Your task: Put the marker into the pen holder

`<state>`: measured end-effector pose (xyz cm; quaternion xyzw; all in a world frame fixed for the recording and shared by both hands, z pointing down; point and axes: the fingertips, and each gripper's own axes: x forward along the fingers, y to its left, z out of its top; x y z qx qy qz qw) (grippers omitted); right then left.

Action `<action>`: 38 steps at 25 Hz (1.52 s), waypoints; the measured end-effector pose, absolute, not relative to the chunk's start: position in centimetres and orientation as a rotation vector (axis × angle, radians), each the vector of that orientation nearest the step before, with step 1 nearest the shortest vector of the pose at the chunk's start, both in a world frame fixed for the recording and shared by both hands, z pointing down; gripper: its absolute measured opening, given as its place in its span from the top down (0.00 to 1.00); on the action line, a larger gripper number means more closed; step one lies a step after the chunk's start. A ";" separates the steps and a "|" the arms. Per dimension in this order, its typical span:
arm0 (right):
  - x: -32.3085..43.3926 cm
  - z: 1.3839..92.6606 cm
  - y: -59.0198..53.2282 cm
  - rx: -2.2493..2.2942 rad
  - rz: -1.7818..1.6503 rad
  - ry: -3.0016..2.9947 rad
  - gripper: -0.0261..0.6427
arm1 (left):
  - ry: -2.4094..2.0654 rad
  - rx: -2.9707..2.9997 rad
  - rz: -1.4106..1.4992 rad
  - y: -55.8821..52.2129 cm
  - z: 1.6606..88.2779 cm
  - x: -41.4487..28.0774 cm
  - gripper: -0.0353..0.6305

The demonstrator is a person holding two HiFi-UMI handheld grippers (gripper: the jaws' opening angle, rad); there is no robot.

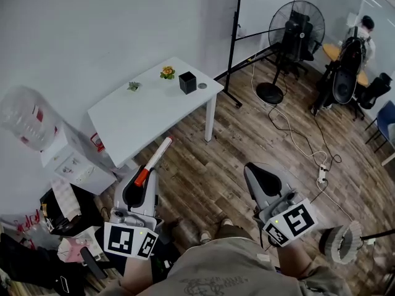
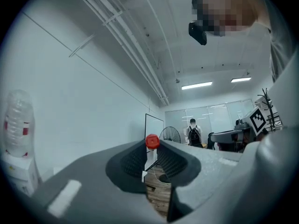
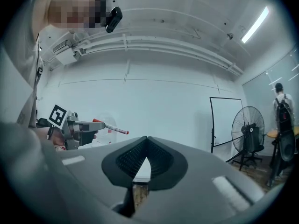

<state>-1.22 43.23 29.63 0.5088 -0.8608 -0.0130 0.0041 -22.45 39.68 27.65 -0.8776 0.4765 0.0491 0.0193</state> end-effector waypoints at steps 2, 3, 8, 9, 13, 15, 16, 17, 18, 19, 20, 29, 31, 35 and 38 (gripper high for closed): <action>-1.1 30.0 43.3 1.595 -0.032 -2.682 0.92 | 1.481 -2.733 0.150 39.5 28.0 -22.5 0.84; -1.0 30.1 43.2 1.598 -0.030 -2.674 0.92 | 1.479 -2.736 0.149 39.4 28.0 -22.4 0.84; -0.5 30.7 42.1 1.609 -0.020 -2.648 0.92 | 1.471 -2.731 0.130 38.1 28.4 -22.0 0.84; -0.4 30.9 41.7 1.608 -0.017 -2.646 0.92 | 1.473 -2.726 0.124 37.7 28.5 -22.0 0.84; 0.3 31.4 39.9 1.603 -0.009 -2.642 0.92 | 1.487 -2.729 0.121 36.0 28.9 -21.3 0.84; 0.9 31.5 38.8 1.603 -0.008 -2.643 0.92 | 1.484 -2.730 0.116 34.8 29.0 -20.7 0.84; 1.2 31.6 38.2 1.602 -0.005 -2.642 0.92 | 1.482 -2.728 0.113 34.3 29.0 -20.3 0.84; 1.6 31.8 37.5 1.600 0.000 -2.642 0.92 | 1.483 -2.728 0.109 33.7 29.1 -19.9 0.84; 1.9 32.0 36.7 1.596 0.007 -2.641 0.92 | 1.487 -2.728 0.105 33.1 29.2 -19.7 0.84; 2.1 32.2 35.9 1.590 0.014 -2.642 0.92 | 1.495 -2.729 0.102 32.5 29.4 -19.5 0.84; 2.3 32.4 35.0 1.582 0.019 -2.643 0.92 | 1.506 -2.730 0.098 31.7 29.6 -19.3 0.84; 4.0 33.7 25.4 1.475 0.063 -2.683 0.92 | 1.587 -2.702 0.036 23.6 30.3 -17.0 0.84; 4.9 33.9 23.3 1.458 0.074 -2.693 0.92 | 1.606 -2.690 0.022 21.7 30.4 -16.1 0.84; 7.1 34.2 19.6 1.435 0.086 -2.704 0.92 | 1.643 -2.672 -0.004 18.2 30.6 -14.2 0.84; 9.4 34.3 16.8 1.442 0.090 -2.698 0.92 | 1.657 -2.657 -0.023 15.5 30.8 -12.6 0.84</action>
